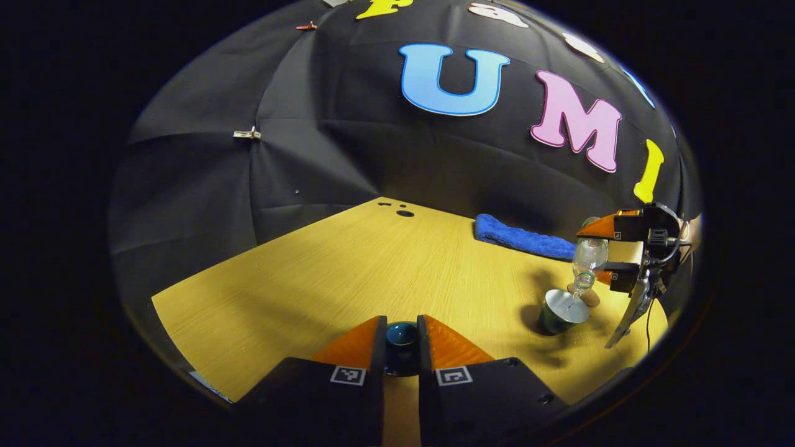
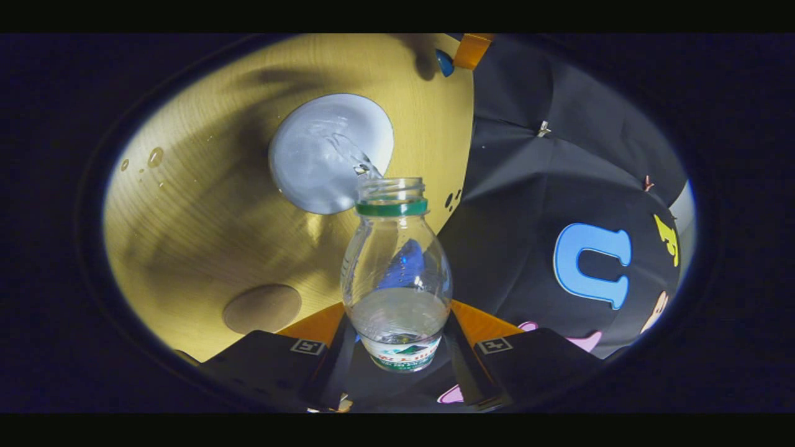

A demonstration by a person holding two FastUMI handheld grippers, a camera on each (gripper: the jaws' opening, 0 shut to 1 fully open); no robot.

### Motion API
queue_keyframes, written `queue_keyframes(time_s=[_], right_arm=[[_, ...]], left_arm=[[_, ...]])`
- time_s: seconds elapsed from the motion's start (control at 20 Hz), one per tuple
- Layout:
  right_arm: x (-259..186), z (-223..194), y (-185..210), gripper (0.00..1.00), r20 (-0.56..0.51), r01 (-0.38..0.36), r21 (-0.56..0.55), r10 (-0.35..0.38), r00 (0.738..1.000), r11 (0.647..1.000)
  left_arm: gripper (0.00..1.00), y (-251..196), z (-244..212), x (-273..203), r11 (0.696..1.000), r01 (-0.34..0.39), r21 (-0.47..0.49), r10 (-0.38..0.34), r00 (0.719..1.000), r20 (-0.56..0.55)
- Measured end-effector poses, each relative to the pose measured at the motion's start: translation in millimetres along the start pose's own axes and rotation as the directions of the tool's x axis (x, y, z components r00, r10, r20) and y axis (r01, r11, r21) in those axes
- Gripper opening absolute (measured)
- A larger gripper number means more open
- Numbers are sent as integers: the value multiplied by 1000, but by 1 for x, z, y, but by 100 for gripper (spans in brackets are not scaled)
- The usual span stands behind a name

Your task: Open the teacup lid with one hand, grasp the water bottle and pour water into the teacup with the other hand; after pouring, place the water bottle on the coaster and then close the teacup lid.

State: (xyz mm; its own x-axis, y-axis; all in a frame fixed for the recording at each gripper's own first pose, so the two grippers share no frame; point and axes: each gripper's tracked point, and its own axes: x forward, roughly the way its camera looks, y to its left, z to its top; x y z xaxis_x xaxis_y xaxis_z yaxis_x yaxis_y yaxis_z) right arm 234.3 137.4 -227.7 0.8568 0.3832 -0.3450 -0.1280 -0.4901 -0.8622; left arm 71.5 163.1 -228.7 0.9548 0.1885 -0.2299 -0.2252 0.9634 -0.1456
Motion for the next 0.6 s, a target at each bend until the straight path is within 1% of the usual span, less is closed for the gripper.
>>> queue_keyframes(time_s=[0.2, 0.25, 0.3, 0.35, 0.4, 0.45, 0.5, 0.55, 0.6], right_arm=[[-1, -5, 1, 73, -6, -8, -15, 7, 1000, 1000], [-2, -6, -1, 73, -4, -4, -22, 4, 1000, 1000], [-3, -7, -2, 73, -5, -3, -30, 3, 1000, 1000], [-2, -9, -3, 73, -6, -3, -36, 3, 1000, 999], [-2, -11, -7, 73, -4, 3, -43, -3, 1000, 999], [-3, -11, -11, 73, 1, 11, -52, -11, 1000, 999], [-3, -9, -16, 73, 9, 23, -61, -23, 1000, 998], [-3, -8, -17, 73, 14, 29, -65, -29, 999, 997], [-4, -8, -18, 73, 17, 32, -67, -31, 999, 997]], left_arm=[[27, 1, 4, -2, 999, 0, -36, 0, 1000, 5], [24, 2, 5, -1, 999, -3, -33, 3, 1000, 8], [23, 3, 7, -2, 1000, -4, -27, 5, 1000, 12], [24, 3, 9, -2, 1000, -5, -23, 5, 1000, 14], [27, 3, 9, -2, 1000, -3, -22, 4, 1000, 15], [27, 2, 11, -2, 1000, -3, -22, 3, 1000, 17], [23, 1, 10, -2, 1000, -2, -22, 3, 1000, 17], [27, 1, 11, -1, 1000, -2, -22, 2, 1000, 18], [27, -1, 11, -1, 1000, -1, -21, 2, 1000, 19]])
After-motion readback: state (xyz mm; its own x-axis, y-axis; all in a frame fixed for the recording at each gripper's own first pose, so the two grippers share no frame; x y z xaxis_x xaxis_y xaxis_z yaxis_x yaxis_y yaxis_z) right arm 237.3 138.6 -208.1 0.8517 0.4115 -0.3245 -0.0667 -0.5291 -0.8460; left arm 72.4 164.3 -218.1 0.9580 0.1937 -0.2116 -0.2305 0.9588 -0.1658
